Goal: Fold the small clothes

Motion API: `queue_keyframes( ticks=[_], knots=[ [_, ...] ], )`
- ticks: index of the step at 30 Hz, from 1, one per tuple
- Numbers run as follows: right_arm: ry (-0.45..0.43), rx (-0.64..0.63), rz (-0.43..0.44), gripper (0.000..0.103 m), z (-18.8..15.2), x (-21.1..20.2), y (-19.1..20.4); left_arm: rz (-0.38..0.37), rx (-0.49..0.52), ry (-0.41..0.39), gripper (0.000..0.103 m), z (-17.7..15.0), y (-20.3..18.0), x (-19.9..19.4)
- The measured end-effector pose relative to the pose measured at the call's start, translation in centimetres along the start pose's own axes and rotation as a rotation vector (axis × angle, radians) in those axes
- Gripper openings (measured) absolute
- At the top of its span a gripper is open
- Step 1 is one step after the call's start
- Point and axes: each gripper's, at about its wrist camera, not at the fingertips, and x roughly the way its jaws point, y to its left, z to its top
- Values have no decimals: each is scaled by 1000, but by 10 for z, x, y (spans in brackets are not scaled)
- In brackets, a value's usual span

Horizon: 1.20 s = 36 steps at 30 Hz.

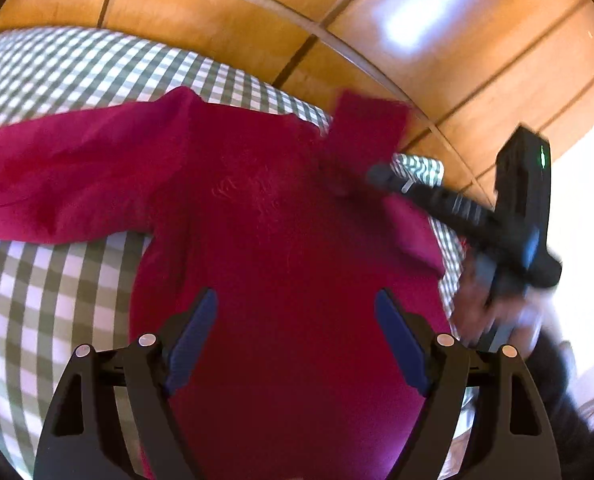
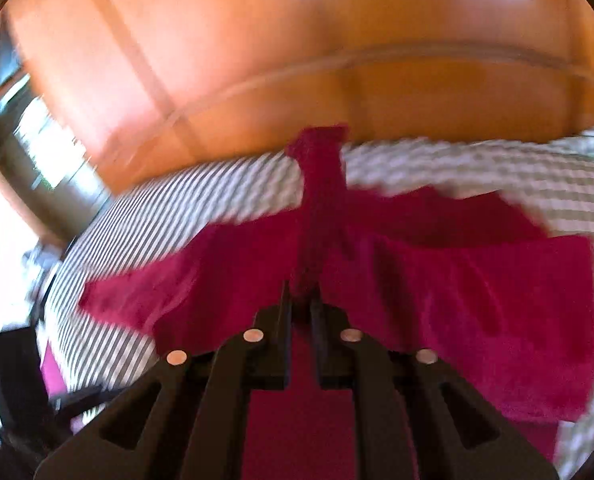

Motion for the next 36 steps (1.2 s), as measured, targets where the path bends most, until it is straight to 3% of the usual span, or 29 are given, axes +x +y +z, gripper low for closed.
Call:
queue_keyframes(
  ticks=[1,7,9,11,15,18,20,22,23,24,28,30,31,33,36],
  knots=[
    [-9,-5,1,53,-4,1,0,-7,-18,3,80,4,3,2],
    [-68,42,-88,65,-29,-41,-40,-17,-90,6,80,21,21,16],
    [-80,73,-145,66,-44,-61,-64,-12,-91,-16,80,27,21,17],
    [-91,131,-223,67,-62,-79,-94,-2,-67,-34,70,37,17,22],
    [-89,244,-359,67,-88,-101,-144,78,24,-39,62,50,0,41],
    [-73,294,-403,67,-96,-103,-168,193,63,3,61,59,-3,69],
    [-74,307,-408,67,-98,-96,-174,245,62,47,34,63,2,89],
    [-80,330,-400,67,-93,-85,-178,252,52,70,26,64,6,100],
    [-88,341,-397,66,-90,-80,-179,244,62,61,16,64,5,100],
    [-99,356,-396,67,-87,-79,-181,239,77,52,14,65,2,99],
    [-211,421,-396,66,-73,-96,-180,167,81,-116,11,80,-10,52],
    [-260,401,-435,66,-70,-104,-175,134,54,-186,11,82,-7,27],
    [-278,375,-477,67,-70,-106,-170,153,57,-211,11,81,-5,17],
    [-257,327,-546,72,-72,-99,-166,206,83,-206,11,75,2,15],
    [-165,347,-588,72,-82,-78,-177,308,86,-63,11,59,25,49]
  ],
)
